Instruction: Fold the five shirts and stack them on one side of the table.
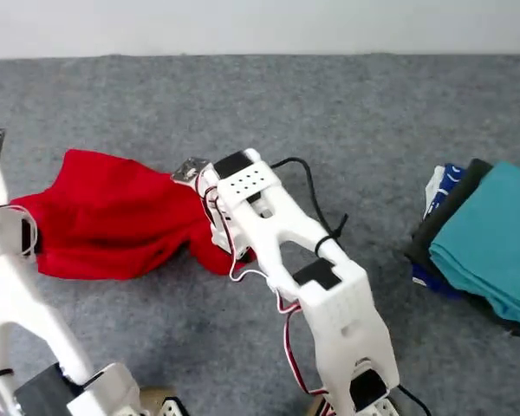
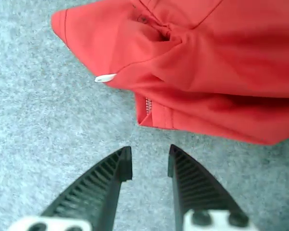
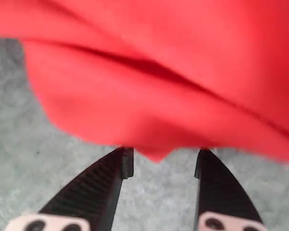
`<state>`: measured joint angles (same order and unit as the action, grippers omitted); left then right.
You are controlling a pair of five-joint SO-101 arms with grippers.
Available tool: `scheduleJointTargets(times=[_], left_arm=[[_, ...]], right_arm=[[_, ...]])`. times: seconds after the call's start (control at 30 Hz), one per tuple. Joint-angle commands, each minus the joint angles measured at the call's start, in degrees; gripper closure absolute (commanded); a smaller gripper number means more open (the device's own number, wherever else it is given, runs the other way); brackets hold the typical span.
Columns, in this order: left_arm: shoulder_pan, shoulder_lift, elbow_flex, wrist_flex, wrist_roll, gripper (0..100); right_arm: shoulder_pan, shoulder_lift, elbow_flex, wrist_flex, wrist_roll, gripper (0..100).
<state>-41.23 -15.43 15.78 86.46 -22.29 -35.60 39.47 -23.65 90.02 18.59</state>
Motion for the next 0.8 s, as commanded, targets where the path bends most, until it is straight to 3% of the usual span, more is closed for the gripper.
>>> scheduleJointTargets(times=[0.0, 0.2, 0.4, 0.6, 0.77], left_arm=[[-0.2, -2.5, 1.0, -2.4, -0.9, 86], [-0.2, -2.5, 2.9, -2.7, -0.8, 86], [-0.2, -2.5, 3.5, -2.8, -0.8, 86], [-0.2, -2.4, 3.5, -2.7, -0.8, 86], [-0.2, -2.1, 3.7, -2.1, -2.1, 86]], right_arm=[[-0.4, 1.9, -4.2, 0.6, -0.5, 78.6], [-0.4, 5.4, -4.3, 0.1, -0.5, 81.1], [-0.3, 6.1, -4.4, 0.0, 0.1, 99.5], [1.8, 0.0, -4.4, 1.0, 3.4, 98.7], [10.2, -10.6, -4.4, 4.0, 5.4, 98.7]])
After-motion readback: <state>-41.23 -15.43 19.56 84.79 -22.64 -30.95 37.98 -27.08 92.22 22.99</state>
